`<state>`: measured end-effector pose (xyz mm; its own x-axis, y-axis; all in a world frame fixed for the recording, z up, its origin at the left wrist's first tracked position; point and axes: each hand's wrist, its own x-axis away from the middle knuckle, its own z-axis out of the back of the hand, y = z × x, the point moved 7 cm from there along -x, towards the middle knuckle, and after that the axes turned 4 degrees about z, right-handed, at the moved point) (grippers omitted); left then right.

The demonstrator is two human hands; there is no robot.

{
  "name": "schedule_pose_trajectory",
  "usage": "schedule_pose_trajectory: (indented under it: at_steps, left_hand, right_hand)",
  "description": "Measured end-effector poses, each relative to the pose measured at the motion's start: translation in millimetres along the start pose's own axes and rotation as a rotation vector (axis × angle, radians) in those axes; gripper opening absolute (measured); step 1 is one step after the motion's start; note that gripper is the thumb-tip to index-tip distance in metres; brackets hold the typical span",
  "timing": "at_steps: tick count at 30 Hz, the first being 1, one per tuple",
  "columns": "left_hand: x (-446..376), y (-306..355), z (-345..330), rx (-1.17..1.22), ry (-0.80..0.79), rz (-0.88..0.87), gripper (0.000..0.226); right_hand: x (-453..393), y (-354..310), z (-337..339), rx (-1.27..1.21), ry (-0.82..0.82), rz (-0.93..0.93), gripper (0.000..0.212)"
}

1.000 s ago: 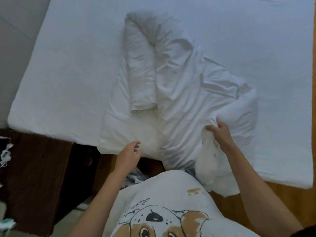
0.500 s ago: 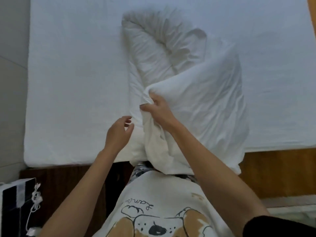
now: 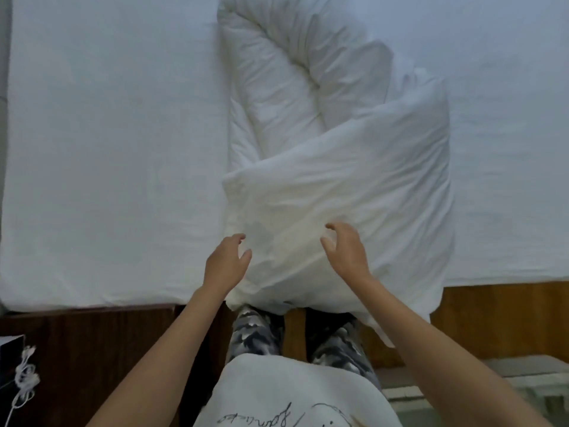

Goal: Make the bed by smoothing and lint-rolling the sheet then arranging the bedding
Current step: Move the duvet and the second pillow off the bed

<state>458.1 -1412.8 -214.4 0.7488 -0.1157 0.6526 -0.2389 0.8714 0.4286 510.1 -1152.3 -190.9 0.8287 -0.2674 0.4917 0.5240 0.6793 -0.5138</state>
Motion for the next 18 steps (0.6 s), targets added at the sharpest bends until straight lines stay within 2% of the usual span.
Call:
schedule_pose_trajectory:
  at_steps: [4, 7, 10, 13, 15, 18]
  left_hand:
    - [-45, 3, -30, -0.043, -0.004, 0.058, 0.075]
    - [-87, 14, -28, -0.024, 0.079, 0.088, 0.096]
    - [-126, 33, -21, -0.019, 0.156, 0.013, 0.099]
    - [-154, 55, -14, -0.051, 0.165, -0.086, 0.097]
    - [-173, 71, -6, -0.123, 0.158, -0.188, 0.098]
    - [-208, 97, 16, -0.237, 0.154, -0.312, 0.099]
  right_hand:
    - [-17, 47, 30, 0.226, 0.18, 0.082, 0.055]
    - [-33, 65, 31, 0.34, 0.242, 0.149, 0.069]
    - [-44, 64, 29, 0.408, 0.368, 0.312, 0.068]
    - [-64, 51, 32, 0.398, 0.476, 0.454, 0.066]
    - [-92, 39, 39, 0.408, 0.549, 0.485, 0.067]
    - [-155, 17, 57, 0.46, 0.639, 0.431, 0.073]
